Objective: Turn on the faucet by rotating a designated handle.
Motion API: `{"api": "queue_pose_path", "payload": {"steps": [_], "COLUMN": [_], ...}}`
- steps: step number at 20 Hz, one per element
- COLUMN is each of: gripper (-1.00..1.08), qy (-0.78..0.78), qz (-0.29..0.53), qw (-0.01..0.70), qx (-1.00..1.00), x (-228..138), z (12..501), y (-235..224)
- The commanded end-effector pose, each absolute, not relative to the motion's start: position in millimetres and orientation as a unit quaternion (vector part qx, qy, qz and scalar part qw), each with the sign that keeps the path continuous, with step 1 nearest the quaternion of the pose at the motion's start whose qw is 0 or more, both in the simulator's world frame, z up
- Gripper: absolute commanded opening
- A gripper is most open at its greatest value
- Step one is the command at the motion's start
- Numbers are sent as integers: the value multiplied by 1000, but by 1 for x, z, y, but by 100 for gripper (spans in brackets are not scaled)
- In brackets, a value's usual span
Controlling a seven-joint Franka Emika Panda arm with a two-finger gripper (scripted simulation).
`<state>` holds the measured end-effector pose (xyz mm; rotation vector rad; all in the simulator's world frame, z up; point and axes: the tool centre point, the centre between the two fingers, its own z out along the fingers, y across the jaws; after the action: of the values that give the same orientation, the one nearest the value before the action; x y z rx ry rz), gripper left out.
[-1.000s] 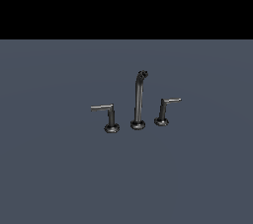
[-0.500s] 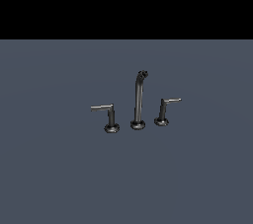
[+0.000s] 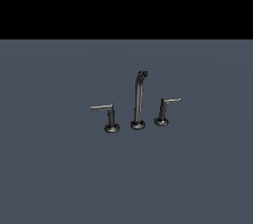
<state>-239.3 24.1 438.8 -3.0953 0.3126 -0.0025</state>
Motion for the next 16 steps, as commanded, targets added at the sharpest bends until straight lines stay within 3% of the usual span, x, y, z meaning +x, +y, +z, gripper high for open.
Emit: {"api": "queue_pose_path", "payload": {"steps": [1,16], "gripper": [-100,-100], "qy": [127,291], "qz": [-1,0], "qw": [15,12], "qx": [-992,-957], "x": [-233,-183], "z": [424,327], "y": [32,78]}}
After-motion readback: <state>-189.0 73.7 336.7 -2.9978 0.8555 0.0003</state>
